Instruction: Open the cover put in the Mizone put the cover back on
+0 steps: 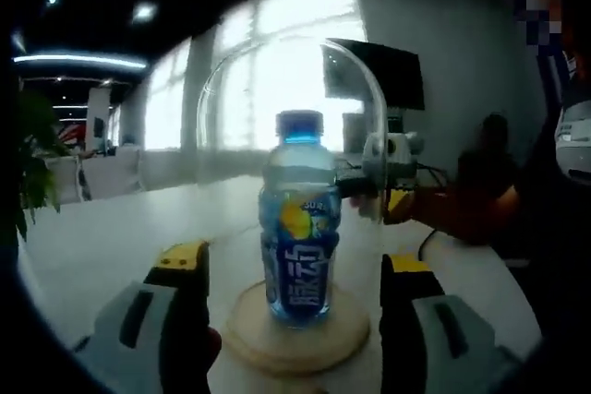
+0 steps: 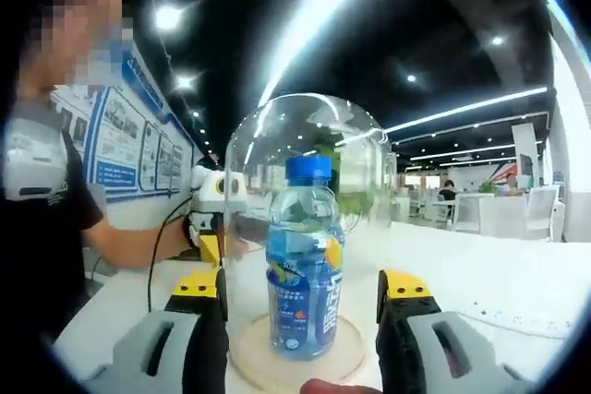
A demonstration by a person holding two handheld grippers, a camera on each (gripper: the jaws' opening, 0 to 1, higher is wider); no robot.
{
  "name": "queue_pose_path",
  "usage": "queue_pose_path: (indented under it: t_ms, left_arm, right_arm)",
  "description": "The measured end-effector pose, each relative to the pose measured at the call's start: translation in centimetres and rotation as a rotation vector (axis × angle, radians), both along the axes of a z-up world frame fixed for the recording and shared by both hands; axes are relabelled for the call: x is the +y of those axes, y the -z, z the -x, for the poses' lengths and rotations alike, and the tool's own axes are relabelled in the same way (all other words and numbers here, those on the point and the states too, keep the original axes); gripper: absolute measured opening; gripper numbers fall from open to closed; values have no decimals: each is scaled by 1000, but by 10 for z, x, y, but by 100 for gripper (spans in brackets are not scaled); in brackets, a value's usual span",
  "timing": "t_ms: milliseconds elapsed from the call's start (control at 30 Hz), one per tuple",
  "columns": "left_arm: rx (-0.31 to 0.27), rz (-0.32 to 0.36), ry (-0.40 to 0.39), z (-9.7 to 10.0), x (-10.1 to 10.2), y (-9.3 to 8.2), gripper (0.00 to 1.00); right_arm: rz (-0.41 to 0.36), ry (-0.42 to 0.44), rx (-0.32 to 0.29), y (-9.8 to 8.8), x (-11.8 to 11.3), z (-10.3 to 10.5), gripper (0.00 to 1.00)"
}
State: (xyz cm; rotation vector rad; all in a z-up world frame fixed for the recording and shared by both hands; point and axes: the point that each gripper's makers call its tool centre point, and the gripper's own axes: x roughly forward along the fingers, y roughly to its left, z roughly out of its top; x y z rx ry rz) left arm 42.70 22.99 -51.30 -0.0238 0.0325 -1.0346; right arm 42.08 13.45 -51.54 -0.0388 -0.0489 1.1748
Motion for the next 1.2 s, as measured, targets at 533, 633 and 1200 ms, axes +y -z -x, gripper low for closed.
queue_pose_path:
  t_ms: [533,633,1200]
  left_arm:
    - [-7,38,-119,24,20,-11,57]
    - [-6,54,-133,37,22,-11,56]
    - [-49,67,-186,93,29,-12,52]
  right_arm:
    - [-3,167,-14,-7,-39,30,48]
    - [-18,191,-15,-9,-45,45,46]
    - [-9,338,-36,2,-72,94,40]
